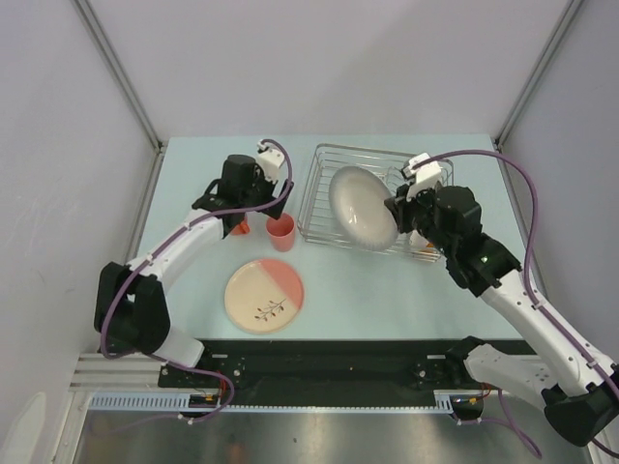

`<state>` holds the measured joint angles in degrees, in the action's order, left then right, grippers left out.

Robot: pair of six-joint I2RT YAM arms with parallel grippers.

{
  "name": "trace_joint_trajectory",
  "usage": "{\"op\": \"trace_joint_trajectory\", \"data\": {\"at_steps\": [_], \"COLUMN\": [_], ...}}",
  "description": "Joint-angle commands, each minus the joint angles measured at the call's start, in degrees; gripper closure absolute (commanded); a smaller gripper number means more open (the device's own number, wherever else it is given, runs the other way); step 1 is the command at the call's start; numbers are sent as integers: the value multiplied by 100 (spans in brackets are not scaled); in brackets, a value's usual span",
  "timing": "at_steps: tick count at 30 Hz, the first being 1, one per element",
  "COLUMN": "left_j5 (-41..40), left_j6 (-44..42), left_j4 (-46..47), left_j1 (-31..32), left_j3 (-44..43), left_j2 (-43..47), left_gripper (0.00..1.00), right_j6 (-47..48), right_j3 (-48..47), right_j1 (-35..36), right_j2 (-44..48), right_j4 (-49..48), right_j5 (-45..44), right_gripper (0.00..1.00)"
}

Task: Load the mixed dishes into the dish rack

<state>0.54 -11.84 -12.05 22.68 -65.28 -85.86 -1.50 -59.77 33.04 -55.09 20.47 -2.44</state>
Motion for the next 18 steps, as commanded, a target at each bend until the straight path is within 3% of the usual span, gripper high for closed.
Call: {"op": "trace_joint_trajectory", "data": {"at_steps": [1, 6, 12, 18], "left_j5": [368, 456, 517, 763], "left_j6": [182, 155, 164, 313], "left_j4": [-192, -192, -157, -201], "left_j1": [-62, -123, -220, -220], "left_j3": [-74, 190, 323, -28], "left_j2": [509, 746, 677, 238], "left_gripper": [0, 0, 0, 1], "right_j6": [2176, 3732, 5708, 6600], "right_j3": [149, -227, -895, -1239], "right_j1": [-16, -175, -78, -122], "right_j2": [87, -886, -1951, -2436], "right_j4": [-2939, -3567, -3865, -3832], "right_j5": [-504, -424, -1012, -1005], "right_gripper": [100, 100, 100, 100]}}
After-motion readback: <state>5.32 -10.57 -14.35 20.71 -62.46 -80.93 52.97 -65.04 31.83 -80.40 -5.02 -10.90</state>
